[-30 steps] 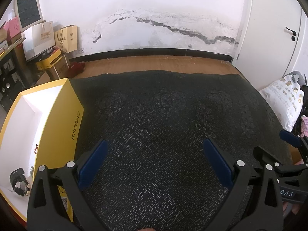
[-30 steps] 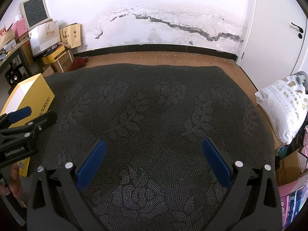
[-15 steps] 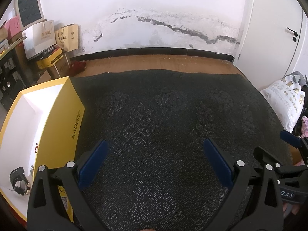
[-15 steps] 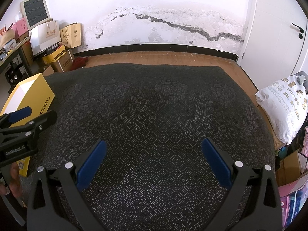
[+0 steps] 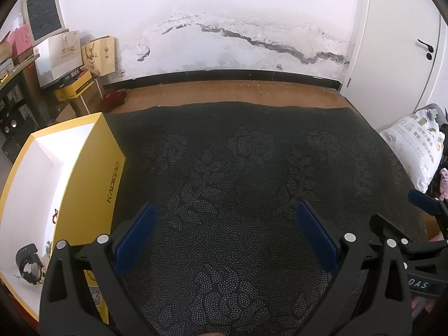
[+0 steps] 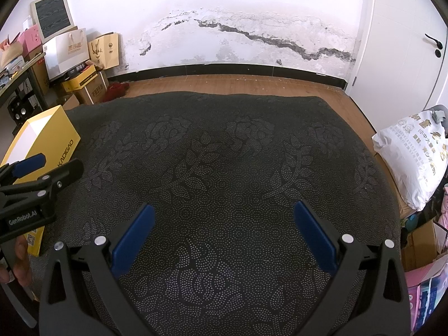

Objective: Organize jewelry

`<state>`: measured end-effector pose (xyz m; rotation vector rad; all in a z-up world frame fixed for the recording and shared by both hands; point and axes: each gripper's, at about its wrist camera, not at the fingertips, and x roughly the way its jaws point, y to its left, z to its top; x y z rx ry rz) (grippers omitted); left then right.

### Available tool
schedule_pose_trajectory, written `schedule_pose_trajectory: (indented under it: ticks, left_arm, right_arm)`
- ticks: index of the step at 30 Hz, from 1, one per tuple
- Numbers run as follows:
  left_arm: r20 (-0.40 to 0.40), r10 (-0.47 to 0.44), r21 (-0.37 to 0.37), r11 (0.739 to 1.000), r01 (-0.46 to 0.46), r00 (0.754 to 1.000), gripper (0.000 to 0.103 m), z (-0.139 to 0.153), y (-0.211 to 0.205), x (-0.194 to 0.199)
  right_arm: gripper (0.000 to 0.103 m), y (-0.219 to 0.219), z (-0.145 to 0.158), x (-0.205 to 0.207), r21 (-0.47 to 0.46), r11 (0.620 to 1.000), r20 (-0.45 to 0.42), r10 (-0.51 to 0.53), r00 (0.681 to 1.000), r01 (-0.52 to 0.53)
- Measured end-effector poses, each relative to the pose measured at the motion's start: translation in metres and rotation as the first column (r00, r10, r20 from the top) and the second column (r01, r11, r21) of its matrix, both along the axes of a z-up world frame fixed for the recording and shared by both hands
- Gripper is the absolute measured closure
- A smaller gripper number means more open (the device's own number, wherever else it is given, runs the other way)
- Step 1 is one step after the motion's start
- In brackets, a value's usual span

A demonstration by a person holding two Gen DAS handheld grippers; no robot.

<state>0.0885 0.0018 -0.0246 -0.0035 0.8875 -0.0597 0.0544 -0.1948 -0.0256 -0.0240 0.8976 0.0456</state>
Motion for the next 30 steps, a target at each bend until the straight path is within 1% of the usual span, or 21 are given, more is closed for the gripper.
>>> schedule_pose_trajectory:
  ticks: [6,10,14,16,18,19,20,23,30]
  left_arm:
    - [-0.002,0.0,0.0,1.0,0.0,1.0,0.006,-0.0014,0.0004,0.0003]
    - [-0.017,0.002,-0.021,1.0,-0.002,1.0,0.006,-0.003,0.001,0.0025]
    - [-0.016,-0.002,-0.038,0.999,0.001,1.0,0.006,-0.0029,0.0045,0.0026]
    - [-0.005,0.0,-0.051,0.999,0.0,1.0,0.006,-0.0019,0.0057,0.0007]
    - [0.0,0.017,-0.083,0.996,-0.017,1.0,0.006,-0.0011,0.0078,-0.0009]
    - [-0.006,0.009,-0.1,0.995,-0.01,1.0,0.006,-0.0017,0.008,-0.0011]
    - [-0.008,0.004,-0.102,0.995,-0.005,1.0,0.006,-0.0019,0.0072,-0.0007]
    - [-0.003,0.0,-0.078,0.997,0.0,1.0,0.006,-0.0027,0.0047,-0.0013]
    - [0.001,0.0,-0.077,0.997,0.001,1.0,0.006,-0.0019,0.0034,-0.0025]
  right_arm:
    - [0.007,0.0001,0.0002,-0.0002,0.0,1.0,0.001,0.0,1.0,0.0]
    - [0.007,0.0006,0.0003,0.0,0.0,1.0,0.0,0.001,1.0,-0.001]
    - [0.007,0.0007,0.0005,-0.0002,0.0,1.0,0.001,0.0,1.0,0.0]
    - [0.007,0.0004,0.0003,0.0,0.001,1.0,0.0,0.0,1.0,0.0]
    - [0.007,0.0002,0.0006,0.0006,0.001,1.0,0.0,0.002,1.0,-0.002]
    - [0.007,0.0002,0.0006,0.0006,0.0,1.0,0.001,0.002,1.0,-0.002]
    - [0.007,0.0002,0.0003,0.0006,0.001,1.0,0.0,0.001,1.0,-0.001]
    - [0.007,0.0001,0.0007,0.0003,0.002,1.0,0.0,0.001,1.0,-0.001]
    - [0.007,-0.0006,0.0009,0.0011,0.001,1.0,-0.002,0.003,1.0,-0.003]
